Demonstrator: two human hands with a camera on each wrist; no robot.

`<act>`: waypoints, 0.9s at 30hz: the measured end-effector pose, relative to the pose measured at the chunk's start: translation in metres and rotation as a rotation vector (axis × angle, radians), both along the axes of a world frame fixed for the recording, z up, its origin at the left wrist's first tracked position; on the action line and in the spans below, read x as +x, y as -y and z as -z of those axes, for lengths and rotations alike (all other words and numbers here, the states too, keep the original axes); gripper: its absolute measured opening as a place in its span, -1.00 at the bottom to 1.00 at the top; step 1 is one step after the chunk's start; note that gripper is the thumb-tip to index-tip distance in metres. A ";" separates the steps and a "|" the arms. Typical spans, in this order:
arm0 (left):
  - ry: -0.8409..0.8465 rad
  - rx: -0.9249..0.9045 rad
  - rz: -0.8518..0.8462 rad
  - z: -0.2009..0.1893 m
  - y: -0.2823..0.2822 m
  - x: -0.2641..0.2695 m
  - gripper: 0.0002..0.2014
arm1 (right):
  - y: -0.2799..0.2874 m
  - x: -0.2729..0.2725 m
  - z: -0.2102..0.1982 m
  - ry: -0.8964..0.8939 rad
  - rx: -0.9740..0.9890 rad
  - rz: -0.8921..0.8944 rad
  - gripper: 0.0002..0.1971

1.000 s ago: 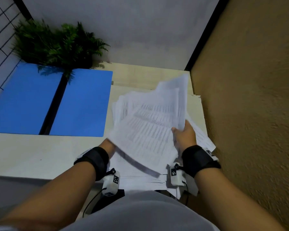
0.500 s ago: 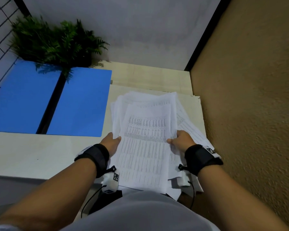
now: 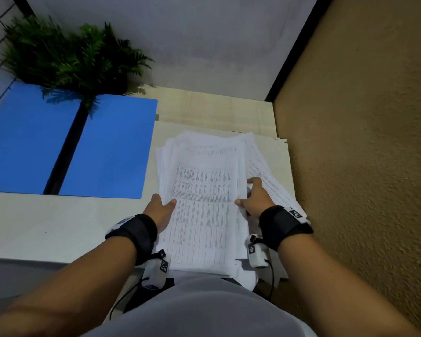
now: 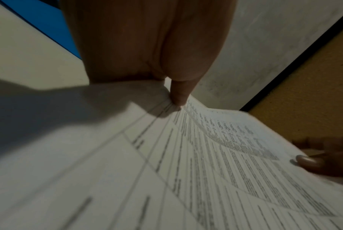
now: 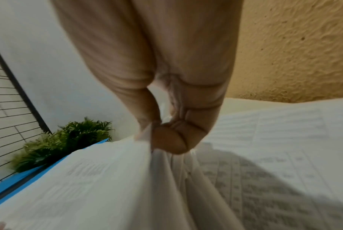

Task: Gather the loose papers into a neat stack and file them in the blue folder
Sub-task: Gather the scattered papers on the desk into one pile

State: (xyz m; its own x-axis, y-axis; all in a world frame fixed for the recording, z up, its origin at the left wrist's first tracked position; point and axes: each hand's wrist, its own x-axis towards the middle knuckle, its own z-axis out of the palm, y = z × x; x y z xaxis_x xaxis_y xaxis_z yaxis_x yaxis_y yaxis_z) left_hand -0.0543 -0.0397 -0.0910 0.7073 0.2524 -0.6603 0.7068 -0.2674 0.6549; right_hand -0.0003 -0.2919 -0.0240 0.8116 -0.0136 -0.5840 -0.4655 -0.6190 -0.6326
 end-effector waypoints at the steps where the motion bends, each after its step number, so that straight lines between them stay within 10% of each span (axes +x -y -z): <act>1: 0.001 -0.007 -0.006 0.001 0.001 0.000 -0.43 | -0.003 -0.005 0.001 0.033 0.003 0.047 -0.48; 9: -0.004 -0.068 -0.026 0.035 -0.017 -0.001 -0.55 | 0.011 0.001 0.006 0.105 0.090 0.248 -0.91; 13: -0.004 0.021 0.044 0.023 -0.018 0.000 -0.66 | 0.063 0.039 0.012 0.080 -0.456 0.013 -0.33; 17: 0.012 0.012 0.007 0.021 -0.017 -0.001 -0.53 | 0.073 0.040 0.014 -0.040 -0.345 -0.006 -0.15; 27: -0.003 0.000 -0.039 0.014 -0.011 0.001 -0.64 | 0.073 0.026 0.006 0.146 -0.280 0.084 -0.90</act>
